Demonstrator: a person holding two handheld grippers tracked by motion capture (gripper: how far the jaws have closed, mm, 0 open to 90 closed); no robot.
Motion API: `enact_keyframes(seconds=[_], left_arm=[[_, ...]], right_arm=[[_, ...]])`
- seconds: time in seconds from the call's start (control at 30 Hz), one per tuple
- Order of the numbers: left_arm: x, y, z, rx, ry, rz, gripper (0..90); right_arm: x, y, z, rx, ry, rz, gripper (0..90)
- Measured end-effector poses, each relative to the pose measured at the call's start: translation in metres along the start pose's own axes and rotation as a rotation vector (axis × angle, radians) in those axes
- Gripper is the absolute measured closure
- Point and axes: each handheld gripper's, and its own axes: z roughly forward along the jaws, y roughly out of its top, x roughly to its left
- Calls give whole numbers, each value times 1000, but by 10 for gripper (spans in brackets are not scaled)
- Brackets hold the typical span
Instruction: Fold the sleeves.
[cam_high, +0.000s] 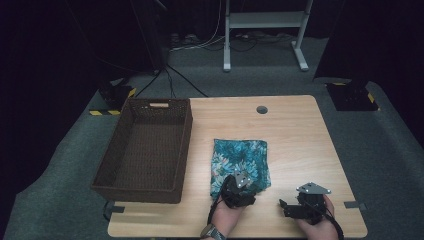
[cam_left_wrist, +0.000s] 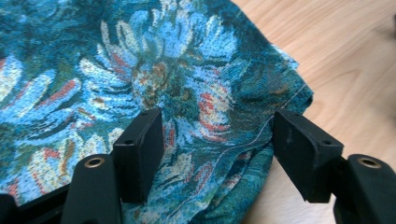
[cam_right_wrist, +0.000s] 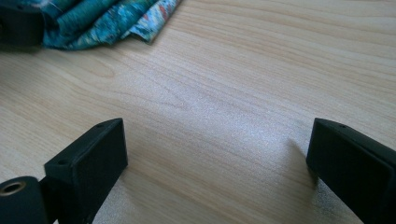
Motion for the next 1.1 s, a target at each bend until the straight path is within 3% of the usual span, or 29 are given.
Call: enact_keyframes(seconds=[0.5, 0.67, 0.87, 1.1], left_arm=[[57, -6, -13, 20, 101, -15, 330], [73, -6, -15, 24, 114, -23, 318], [83, -4, -16, 47, 124, -15, 293], [81, -4, -21, 46, 138, 12, 259]], right_arm=[[4, 0, 2, 1, 4, -19, 21], [4, 0, 2, 0, 6, -21, 19], [4, -1, 2, -1, 7, -29, 17], [4, -1, 3, -6, 10, -32, 7]])
